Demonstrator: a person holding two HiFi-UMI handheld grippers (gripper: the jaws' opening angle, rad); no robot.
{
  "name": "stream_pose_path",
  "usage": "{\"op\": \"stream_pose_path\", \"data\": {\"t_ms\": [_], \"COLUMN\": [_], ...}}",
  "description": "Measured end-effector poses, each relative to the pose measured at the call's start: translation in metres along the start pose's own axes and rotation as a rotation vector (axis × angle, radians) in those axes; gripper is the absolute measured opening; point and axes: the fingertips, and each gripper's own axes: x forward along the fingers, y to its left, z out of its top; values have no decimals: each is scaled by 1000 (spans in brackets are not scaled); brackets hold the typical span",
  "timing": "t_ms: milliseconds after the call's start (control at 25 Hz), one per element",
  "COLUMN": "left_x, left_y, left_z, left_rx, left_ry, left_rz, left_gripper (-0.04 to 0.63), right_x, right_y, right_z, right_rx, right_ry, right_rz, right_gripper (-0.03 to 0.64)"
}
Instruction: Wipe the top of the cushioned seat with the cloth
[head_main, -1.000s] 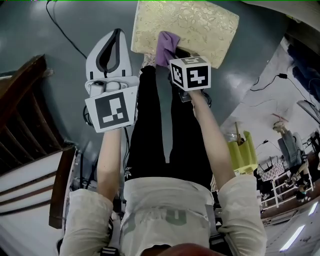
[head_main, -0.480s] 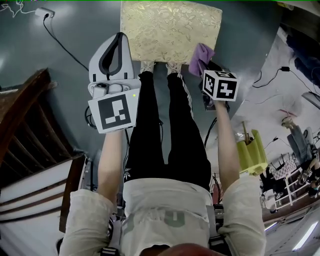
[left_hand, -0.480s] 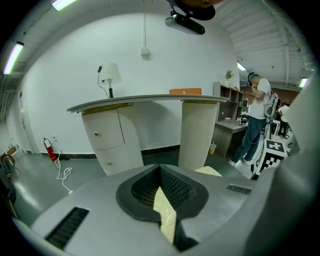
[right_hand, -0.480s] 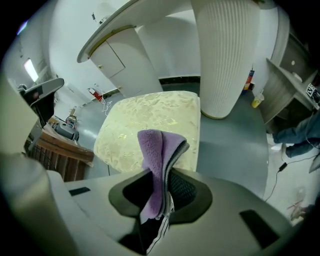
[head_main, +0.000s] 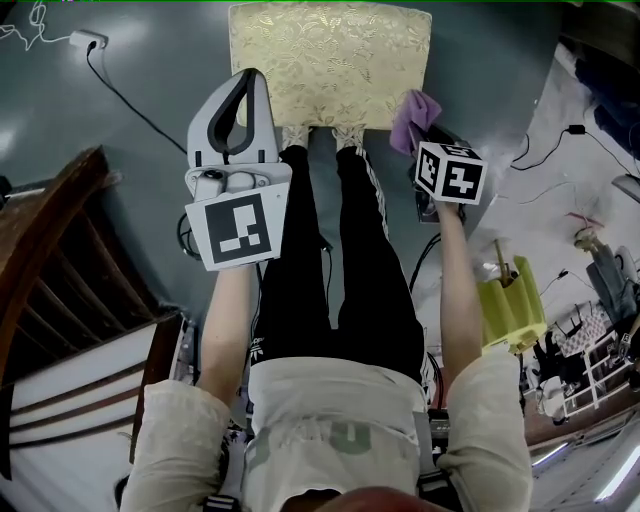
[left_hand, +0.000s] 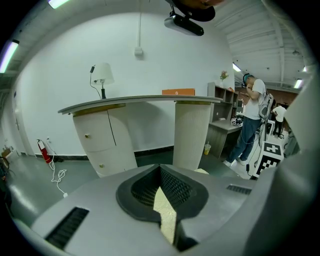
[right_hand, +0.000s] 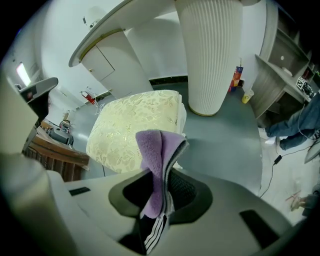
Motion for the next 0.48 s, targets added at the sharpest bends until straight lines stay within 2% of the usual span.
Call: {"op": "stream_pose_path", "data": {"t_ms": [240,360,480], "left_x": [0,-4,-9], "left_y": [3,5,6], "left_z": [2,12,23], "left_rx": [3,1,5], "left_ry": [6,-6,-16], "left_rz": [13,17,19], "left_gripper": [5,5,5], "right_x": [-10,-44,-99], "right_y": [10,30,54], "right_z": [10,50,112], "right_rx": [-13,-28,-72], "right_ry": [-21,-164,-403], "right_rz": [-5,16,8], "right_gripper": [89,89,89]}}
